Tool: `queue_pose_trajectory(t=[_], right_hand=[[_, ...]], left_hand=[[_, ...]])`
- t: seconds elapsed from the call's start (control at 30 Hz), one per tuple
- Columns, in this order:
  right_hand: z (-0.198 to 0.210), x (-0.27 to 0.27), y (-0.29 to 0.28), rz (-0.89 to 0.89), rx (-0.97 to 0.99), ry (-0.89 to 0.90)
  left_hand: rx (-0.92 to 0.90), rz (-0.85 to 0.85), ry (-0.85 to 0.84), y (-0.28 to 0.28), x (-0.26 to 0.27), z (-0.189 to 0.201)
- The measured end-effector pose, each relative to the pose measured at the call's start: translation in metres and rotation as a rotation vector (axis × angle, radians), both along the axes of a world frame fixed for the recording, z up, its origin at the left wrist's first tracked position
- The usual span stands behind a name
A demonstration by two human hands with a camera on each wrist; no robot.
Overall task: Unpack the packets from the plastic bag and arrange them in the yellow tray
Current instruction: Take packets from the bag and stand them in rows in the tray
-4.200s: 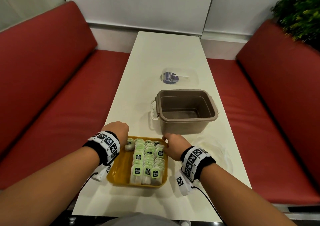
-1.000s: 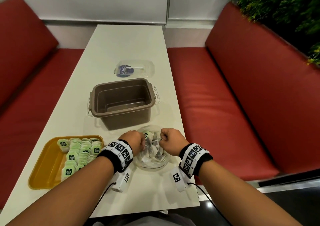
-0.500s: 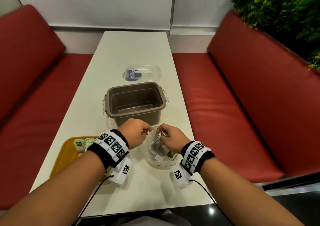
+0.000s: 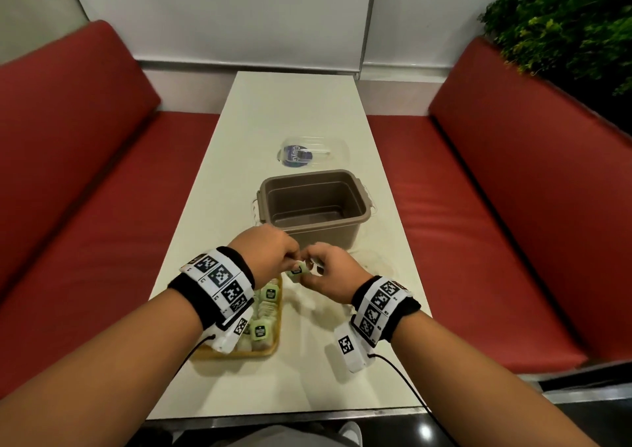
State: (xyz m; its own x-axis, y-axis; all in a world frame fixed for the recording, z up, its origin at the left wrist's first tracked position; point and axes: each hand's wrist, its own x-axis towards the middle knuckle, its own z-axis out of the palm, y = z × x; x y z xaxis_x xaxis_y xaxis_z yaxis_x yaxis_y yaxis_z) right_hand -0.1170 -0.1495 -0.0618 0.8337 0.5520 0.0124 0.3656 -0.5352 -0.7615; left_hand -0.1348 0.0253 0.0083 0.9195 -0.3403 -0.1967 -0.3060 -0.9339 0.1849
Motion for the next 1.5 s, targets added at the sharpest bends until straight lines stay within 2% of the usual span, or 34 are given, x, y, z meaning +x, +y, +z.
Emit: queue_pose_trajectory(t=[0.13, 0.27, 0.47, 0.6, 0.73, 1.03, 1.13, 1.27, 1.43, 1.5], right_hand=[[0.002, -0.002, 0.031, 0.011, 0.02, -0.023], [0.007, -0.006, 0.057, 0.026, 0.0, -0.006], [0.004, -0.011, 0.087, -0.058, 0.037, 0.131], [0.001, -0.011, 0.096, -0.09, 0.044, 0.175], [-0.004, -0.01, 0.102, -0.077, 0.039, 0.205], [-0.012, -0.002, 0.099, -0.07, -0.051, 0.07], [-0.017, 0.003, 0.101, -0.095, -0.04, 0.087], [-0.017, 0.005, 0.107, -0.108, -0.036, 0.115], [-0.016, 0.006, 0.114, -0.115, -0.031, 0.117], [-0.014, 0.005, 0.118, -0.107, -0.022, 0.12]], left_hand=[[-0.025, 0.009, -0.068, 0.026, -0.008, 0.008], [-0.041, 0.053, -0.05, 0.054, -0.013, 0.01], [0.098, 0.16, -0.014, 0.109, -0.011, 0.009], [0.248, 0.234, 0.15, 0.132, -0.009, -0.011], [0.294, 0.251, 0.289, 0.141, -0.005, -0.046], [0.271, 0.349, 0.187, 0.138, 0.008, -0.079], [0.276, 0.339, 0.181, 0.138, 0.009, -0.082], [0.222, 0.284, 0.157, 0.142, 0.012, -0.074], [-0.102, 0.119, -0.007, 0.139, 0.009, -0.045], [-0.161, 0.06, -0.026, 0.132, 0.006, -0.032]])
